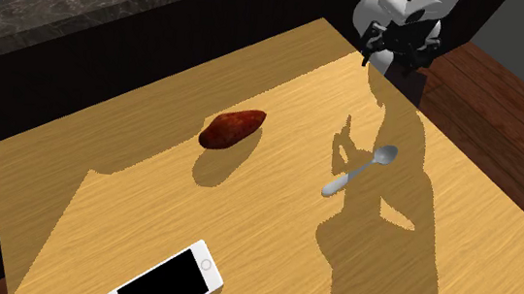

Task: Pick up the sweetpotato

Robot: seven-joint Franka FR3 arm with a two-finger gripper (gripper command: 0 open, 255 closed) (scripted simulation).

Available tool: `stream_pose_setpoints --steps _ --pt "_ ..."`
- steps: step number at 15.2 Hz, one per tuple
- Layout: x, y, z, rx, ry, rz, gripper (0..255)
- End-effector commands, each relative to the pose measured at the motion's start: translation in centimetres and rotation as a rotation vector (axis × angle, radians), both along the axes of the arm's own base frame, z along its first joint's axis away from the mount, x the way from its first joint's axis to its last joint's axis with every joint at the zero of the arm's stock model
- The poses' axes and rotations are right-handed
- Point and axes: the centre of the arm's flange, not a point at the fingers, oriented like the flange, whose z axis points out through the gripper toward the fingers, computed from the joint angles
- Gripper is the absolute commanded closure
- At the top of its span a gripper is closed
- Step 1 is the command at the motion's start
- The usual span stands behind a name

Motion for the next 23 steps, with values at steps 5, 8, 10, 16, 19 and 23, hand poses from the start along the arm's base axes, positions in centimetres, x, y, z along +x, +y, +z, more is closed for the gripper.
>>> stream_pose_setpoints --steps 5,8,10,16,19,23 --pt "4.6 -2.2 -0.1 0.002 -0.013 -0.093 0" --pt "7.9 -4.2 -0.2 0.004 -0.022 -0.163 0" --pt "10.1 -5.6 -0.2 0.005 -0.029 -0.21 0" --pt "16.0 -10.5 -0.2 0.009 -0.048 -0.35 0" --pt "18.8 -13.2 -0.1 0.011 -0.057 -0.419 0" --pt "22.1 -17.1 0.0 0.013 -0.07 -0.513 0"
